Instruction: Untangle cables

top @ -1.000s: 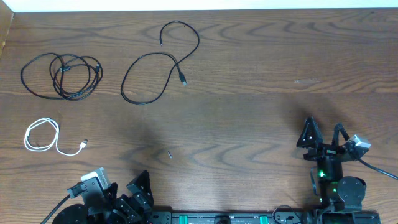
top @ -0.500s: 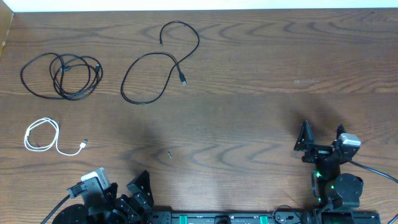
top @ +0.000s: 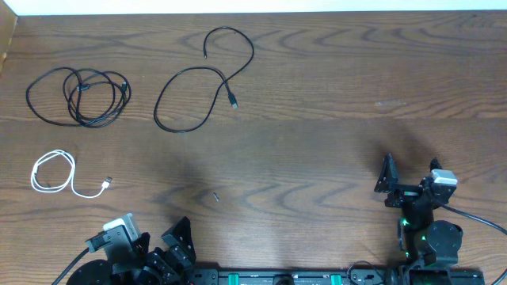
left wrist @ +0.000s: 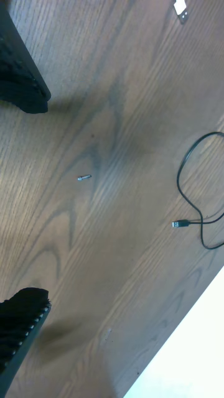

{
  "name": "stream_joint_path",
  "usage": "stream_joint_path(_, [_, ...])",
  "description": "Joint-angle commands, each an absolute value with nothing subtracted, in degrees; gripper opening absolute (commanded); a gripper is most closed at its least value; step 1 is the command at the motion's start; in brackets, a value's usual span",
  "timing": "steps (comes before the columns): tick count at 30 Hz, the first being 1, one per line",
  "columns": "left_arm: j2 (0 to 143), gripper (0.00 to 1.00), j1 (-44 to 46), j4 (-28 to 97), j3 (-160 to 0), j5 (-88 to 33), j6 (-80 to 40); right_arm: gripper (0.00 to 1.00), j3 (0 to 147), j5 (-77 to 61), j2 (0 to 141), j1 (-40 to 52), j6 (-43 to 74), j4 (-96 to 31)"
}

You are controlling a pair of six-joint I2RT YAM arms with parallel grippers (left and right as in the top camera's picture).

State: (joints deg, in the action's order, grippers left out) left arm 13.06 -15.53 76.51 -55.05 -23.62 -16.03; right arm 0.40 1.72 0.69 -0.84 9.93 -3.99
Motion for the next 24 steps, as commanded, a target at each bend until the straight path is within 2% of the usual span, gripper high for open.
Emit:
stream_joint_path(1, [13.0,0.96,-15.3,76.5,-54.8,-23.0,-15.0,0.99,0.3,1.6,0.3,-1.1,9.0,-4.1])
stream_joint_path(17, [12.9,0.96,-15.2,76.5,-54.8,-23.0,-15.0,0.99,0.3,1.6,0.3,-1.1,8.9,-4.1])
stream_joint_path(24, [12.1,0.96,-8.6,74.1,-51.5,-20.9,-15.0,0.99,0.3,1.6,0.3,-1.1,8.9,-4.1])
